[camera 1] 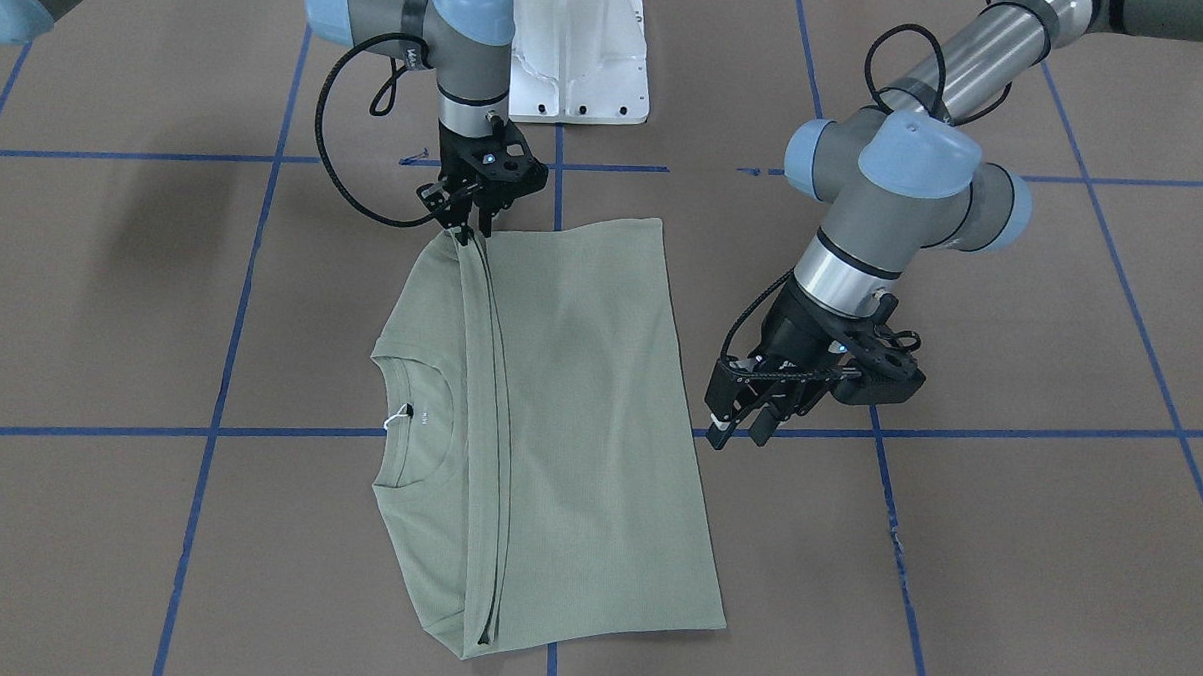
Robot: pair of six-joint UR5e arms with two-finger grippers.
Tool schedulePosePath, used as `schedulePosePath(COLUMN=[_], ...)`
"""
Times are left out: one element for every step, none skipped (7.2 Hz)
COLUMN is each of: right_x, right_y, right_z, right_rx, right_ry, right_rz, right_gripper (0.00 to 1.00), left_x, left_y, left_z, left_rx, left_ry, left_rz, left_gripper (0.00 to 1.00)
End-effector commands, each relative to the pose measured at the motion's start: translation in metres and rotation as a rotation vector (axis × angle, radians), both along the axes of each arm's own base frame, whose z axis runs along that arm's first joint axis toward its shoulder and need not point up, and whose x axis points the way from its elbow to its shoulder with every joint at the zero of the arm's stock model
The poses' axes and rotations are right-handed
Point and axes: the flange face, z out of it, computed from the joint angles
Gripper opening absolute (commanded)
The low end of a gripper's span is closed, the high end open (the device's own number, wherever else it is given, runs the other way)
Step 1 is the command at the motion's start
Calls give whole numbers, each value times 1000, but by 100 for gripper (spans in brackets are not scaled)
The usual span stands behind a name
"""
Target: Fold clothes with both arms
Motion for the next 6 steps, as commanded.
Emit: schedulePosePath(right_x=[-1,3,16,24,34,48], right_y=[-1,-9,-21,-25,-23,-18], right_z=[2,3,-1,2,20,53], right_rx=[-2,-7,-12,-24,-35,-59], right_ry=[7,10,2,0,17,55], right_rz=[1,12,24,27,44,74], right_gripper=[0,0,0,0,0,0], left_x=[0,0,0,0,-2,-2], left_y=[0,0,0,0,2,2], left_z=[0,1,1,1,-2,-4], left_rx=[0,-1,-1,-1,1,0], left_ry=[0,-1,-1,-1,5,9], left_rz=[0,0,0,0,-1,-3], left_gripper=[61,61,61,61,61,61])
